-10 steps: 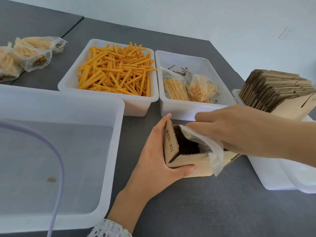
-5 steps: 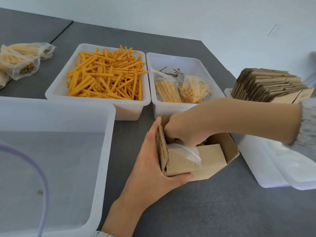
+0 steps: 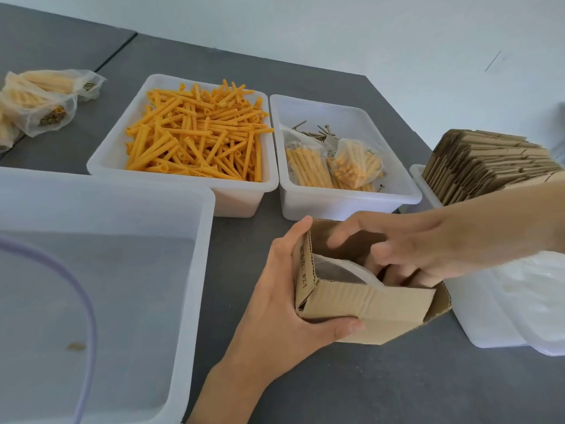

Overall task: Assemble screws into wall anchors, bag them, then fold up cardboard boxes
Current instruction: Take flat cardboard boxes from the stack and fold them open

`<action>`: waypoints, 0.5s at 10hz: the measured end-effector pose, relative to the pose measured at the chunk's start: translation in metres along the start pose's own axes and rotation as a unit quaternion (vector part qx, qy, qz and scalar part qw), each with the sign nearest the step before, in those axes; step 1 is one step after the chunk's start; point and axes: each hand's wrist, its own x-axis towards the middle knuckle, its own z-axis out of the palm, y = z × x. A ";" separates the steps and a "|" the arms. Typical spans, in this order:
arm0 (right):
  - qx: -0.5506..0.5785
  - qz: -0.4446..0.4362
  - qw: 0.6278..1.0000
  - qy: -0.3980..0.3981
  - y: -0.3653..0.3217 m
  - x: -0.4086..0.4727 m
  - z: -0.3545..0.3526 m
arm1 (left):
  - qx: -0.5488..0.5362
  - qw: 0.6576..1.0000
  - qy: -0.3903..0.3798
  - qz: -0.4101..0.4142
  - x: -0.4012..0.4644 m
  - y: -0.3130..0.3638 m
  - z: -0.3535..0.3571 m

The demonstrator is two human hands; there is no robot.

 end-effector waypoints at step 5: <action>0.089 -0.098 0.985 0.115 0.006 0.041 0.028 | 0.034 0.999 -0.012 0.028 -0.003 0.000 0.001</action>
